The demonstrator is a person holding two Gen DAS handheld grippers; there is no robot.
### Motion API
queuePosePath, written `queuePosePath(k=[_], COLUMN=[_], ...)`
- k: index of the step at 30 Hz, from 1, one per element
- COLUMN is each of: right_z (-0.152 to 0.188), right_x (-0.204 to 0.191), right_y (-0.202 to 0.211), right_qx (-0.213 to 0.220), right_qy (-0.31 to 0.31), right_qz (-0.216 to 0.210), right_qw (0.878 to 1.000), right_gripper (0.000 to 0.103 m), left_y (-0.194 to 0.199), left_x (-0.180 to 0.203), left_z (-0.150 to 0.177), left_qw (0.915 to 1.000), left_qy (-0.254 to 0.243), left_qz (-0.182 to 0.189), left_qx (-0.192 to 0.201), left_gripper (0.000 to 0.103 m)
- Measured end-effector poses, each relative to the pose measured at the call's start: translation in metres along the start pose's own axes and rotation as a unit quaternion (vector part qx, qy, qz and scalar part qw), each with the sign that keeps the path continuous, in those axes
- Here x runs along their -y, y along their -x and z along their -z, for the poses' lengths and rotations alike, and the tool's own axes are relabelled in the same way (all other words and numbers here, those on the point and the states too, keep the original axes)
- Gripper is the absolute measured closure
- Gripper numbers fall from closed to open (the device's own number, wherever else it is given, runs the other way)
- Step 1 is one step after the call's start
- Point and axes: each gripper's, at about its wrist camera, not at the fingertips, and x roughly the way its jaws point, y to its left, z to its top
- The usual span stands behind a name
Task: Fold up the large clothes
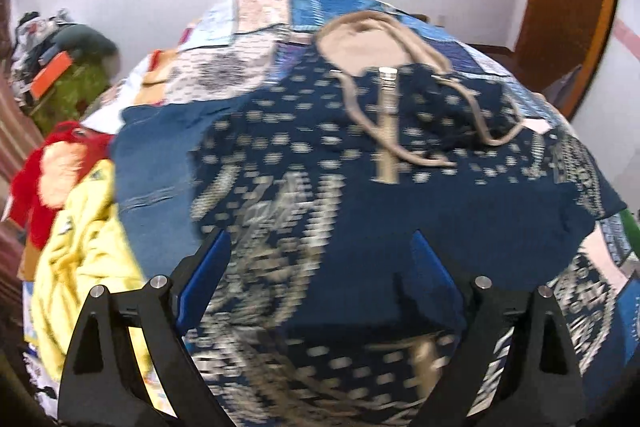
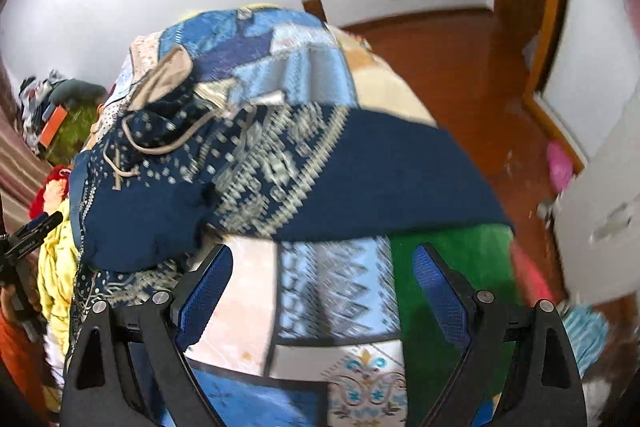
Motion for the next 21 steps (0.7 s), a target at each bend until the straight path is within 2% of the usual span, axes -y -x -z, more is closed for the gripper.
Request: queuePosePath(k=[3,10,12,14,17,21], right_z=[0.003,-0.013,-0.022,-0.032,-0.047,-0.06], right_x=[0.018,0.055,0.063,0.067,0.073,0.085], right_y=[-0.018,-0.061,-0.069,-0.077,-0.088,-0.091], right_qx=[-0.014,-0.024,-0.013,-0.01,-0.004,0.01], right_qy=[-0.025,-0.115,-0.131,-0.139,-0.146,-0.184], right_qz=[-0.008,-0.08,-0.081,-0.074,-0.049,-0.043], right_qw=[1.0,0.99,0.988,0.987,0.988,0.982], right_gripper=[0.013,0.014,0.015,0.021,0.043,0.082], left_y=[-0.014,-0.049,-0.054,-0.058,-0.061,-0.058], left_x=[0.024,0.062,0.066,0.068,0.068,0.063], left_z=[-0.003,0.0,0.0,-0.001,-0.003,-0.003], left_qw=[0.9997,0.9983,0.9981,0.998,0.9982,0.9987], left_qy=[-0.009,-0.032,-0.035,-0.035,-0.032,-0.024], left_qz=[0.016,0.025,0.026,0.026,0.022,0.018], left_qx=[-0.012,-0.043,-0.044,-0.045,-0.045,-0.042], left_gripper=[0.011,0.011,0.011,0.011,0.011,0.011])
